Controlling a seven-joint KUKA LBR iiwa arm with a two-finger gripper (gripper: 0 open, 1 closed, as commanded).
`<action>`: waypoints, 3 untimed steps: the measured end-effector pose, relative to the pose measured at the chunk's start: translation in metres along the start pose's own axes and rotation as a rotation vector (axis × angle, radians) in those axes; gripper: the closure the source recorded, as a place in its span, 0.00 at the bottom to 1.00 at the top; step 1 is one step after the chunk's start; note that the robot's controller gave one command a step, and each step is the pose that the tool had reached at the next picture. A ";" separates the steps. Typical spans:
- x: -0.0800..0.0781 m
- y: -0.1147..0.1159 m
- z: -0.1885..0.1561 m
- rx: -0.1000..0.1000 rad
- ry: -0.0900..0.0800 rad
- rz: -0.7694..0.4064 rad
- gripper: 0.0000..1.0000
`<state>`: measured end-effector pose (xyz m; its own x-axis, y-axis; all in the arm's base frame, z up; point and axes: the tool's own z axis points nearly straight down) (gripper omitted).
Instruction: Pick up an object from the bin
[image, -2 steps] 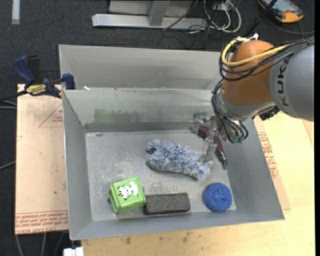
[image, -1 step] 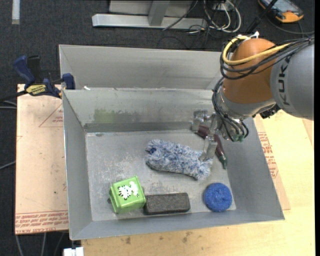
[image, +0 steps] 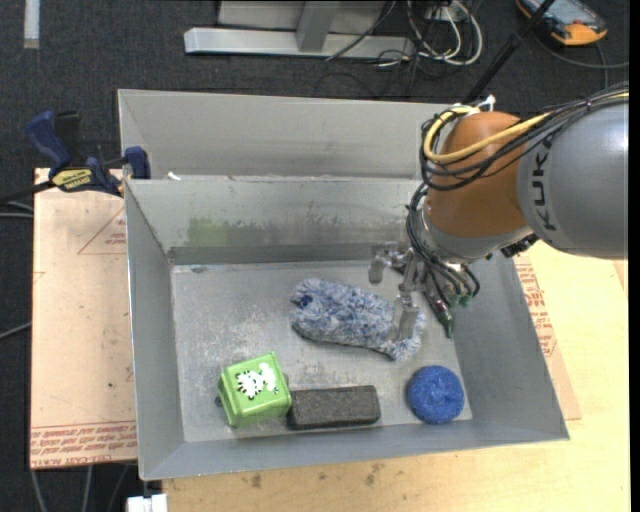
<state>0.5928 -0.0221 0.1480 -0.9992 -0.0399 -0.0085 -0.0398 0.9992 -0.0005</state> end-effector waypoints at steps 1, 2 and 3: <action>0.015 0.025 0.025 -0.001 0.008 0.049 1.00; 0.015 0.025 0.025 -0.001 0.008 0.049 1.00; 0.003 0.028 0.004 -0.001 0.008 0.040 1.00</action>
Offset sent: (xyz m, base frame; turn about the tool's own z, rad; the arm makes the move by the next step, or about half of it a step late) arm 0.0000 0.0000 0.0000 0.0000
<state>0.5885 0.0056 0.1437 -1.0000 -0.0002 -0.0004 -0.0002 1.0000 0.0006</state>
